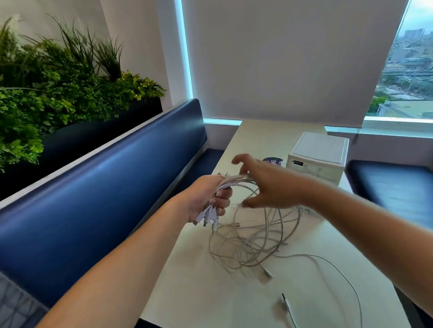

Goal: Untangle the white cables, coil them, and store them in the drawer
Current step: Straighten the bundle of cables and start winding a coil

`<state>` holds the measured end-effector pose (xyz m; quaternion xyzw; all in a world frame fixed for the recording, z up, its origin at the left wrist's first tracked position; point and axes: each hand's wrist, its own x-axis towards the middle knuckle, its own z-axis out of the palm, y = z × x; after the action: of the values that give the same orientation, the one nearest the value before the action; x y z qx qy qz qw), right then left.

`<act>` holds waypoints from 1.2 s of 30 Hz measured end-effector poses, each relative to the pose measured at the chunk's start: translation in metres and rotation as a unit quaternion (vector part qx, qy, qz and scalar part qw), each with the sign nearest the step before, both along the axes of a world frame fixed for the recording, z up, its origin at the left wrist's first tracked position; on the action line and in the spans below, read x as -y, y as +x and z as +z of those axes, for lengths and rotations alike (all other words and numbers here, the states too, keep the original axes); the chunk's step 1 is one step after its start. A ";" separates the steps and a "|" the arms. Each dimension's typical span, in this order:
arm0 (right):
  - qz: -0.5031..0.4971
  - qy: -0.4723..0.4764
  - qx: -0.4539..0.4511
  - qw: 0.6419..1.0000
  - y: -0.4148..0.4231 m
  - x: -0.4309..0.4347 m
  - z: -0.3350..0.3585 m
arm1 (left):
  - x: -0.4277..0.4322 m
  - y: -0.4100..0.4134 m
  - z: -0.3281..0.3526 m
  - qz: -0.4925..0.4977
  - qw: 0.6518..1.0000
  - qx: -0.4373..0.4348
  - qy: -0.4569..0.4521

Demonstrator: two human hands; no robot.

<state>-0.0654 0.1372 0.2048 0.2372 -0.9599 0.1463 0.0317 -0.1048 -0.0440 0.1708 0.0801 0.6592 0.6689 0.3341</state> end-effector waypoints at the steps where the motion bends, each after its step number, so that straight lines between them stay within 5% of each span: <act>1: -0.012 0.011 -0.028 0.999 -0.002 0.004 -0.010 | -0.002 0.000 0.000 -0.002 1.000 0.004 0.001; 17: 0.079 -0.020 0.110 0.991 -0.007 -0.022 0.010 | 0.001 0.014 0.000 -0.140 0.985 0.101 0.026; 23: 0.046 -0.112 0.095 0.988 -0.011 -0.027 0.004 | -0.001 0.016 0.009 -0.142 0.988 0.053 0.019; 28: 0.112 -0.117 0.040 0.986 -0.008 -0.029 0.001 | 0.000 0.016 0.012 -0.164 0.984 0.063 0.041; 36: 0.115 -0.296 0.177 0.932 -0.010 -0.027 -0.019 | -0.003 0.015 0.018 -0.207 0.963 0.095 0.141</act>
<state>-0.0753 0.1644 0.1861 0.2963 -0.8292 0.4659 -0.0867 -0.0893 -0.0408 0.1891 0.1970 0.4923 0.6761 0.5115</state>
